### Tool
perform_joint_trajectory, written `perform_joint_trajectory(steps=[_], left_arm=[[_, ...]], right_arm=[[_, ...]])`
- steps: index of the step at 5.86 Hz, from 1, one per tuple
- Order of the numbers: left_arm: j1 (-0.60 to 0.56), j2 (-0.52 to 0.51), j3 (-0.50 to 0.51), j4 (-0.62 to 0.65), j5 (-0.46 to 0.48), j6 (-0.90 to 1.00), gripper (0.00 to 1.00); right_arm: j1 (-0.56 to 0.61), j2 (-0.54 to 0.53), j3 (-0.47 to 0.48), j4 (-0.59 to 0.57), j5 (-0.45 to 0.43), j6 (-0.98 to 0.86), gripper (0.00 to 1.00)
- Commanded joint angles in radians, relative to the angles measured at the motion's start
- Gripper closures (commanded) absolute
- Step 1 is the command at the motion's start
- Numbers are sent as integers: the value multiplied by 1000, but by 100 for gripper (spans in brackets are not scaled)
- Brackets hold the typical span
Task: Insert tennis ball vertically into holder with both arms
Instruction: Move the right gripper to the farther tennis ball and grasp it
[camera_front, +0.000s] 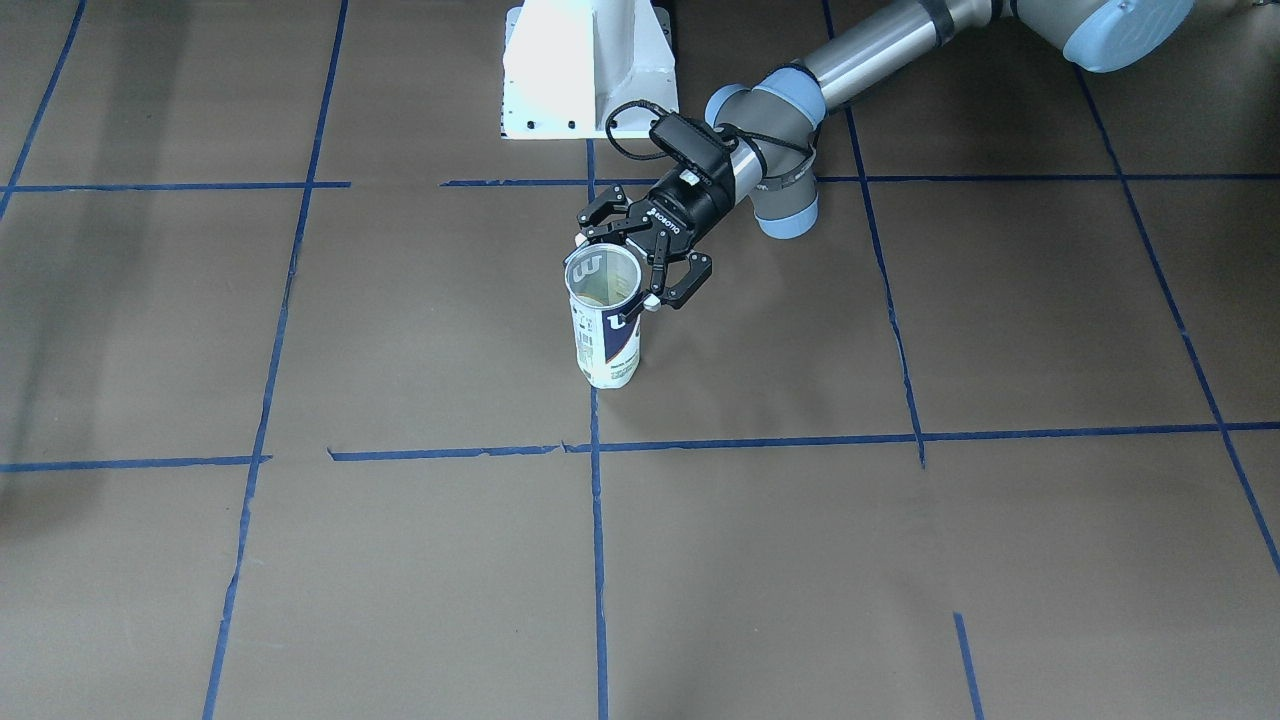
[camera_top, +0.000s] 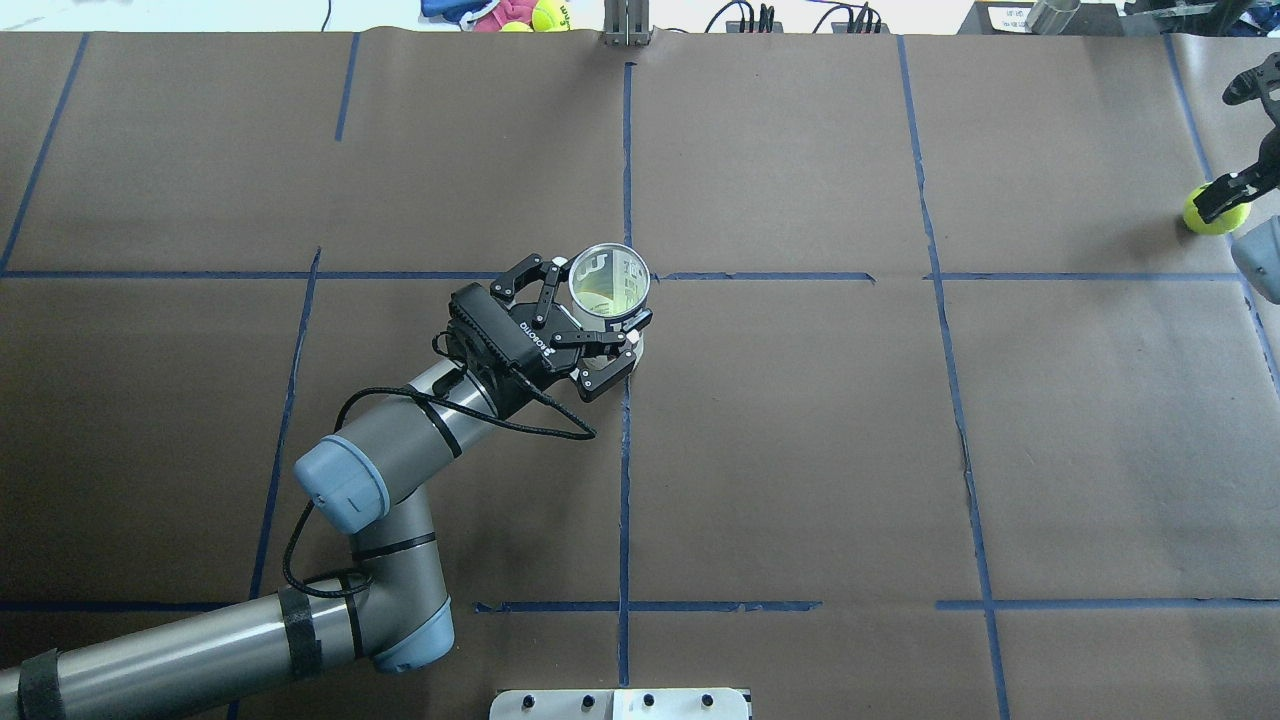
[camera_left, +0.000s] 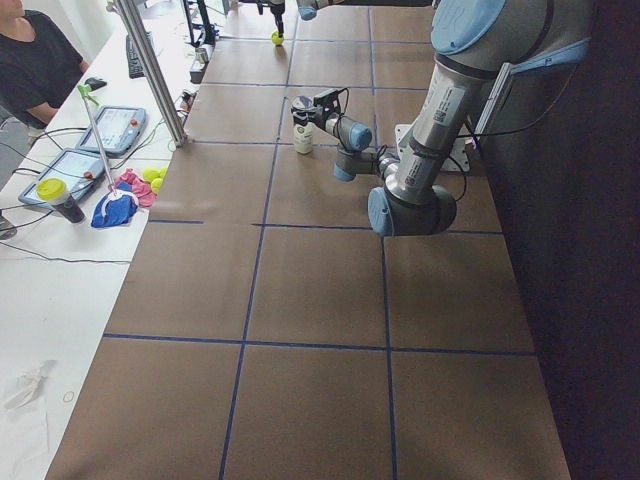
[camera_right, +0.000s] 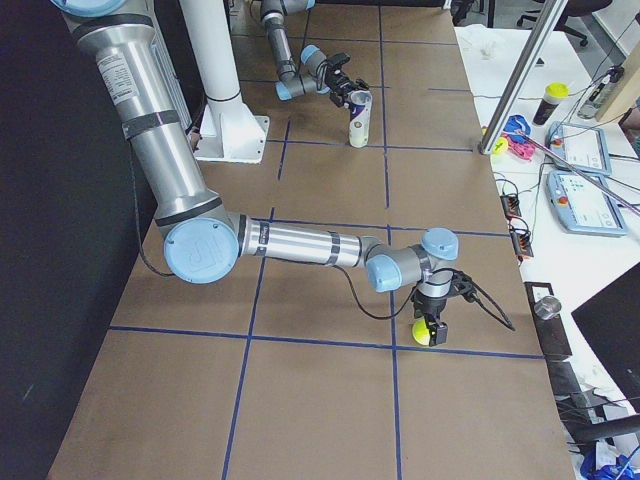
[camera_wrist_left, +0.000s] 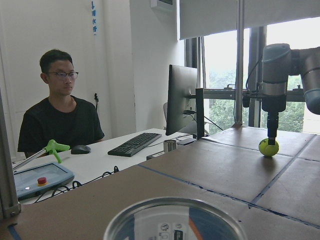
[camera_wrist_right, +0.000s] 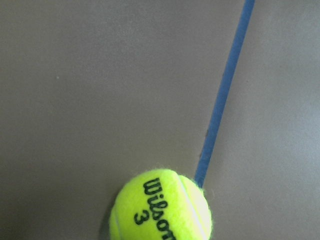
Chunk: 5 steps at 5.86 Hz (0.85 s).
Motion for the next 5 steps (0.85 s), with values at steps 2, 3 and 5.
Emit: perform_joint_trajectory(steps=[2, 3, 5], left_arm=[[1, 2, -2, 0, 0, 0, 10], [0, 3, -3, 0, 0, 1, 10], [0, 3, -5, 0, 0, 1, 10]], right_arm=[[-41, 2, -19, 35, -15, -4, 2], [-51, 5, -20, 35, -33, -3, 2], [-54, 8, -21, 36, -55, -2, 3]])
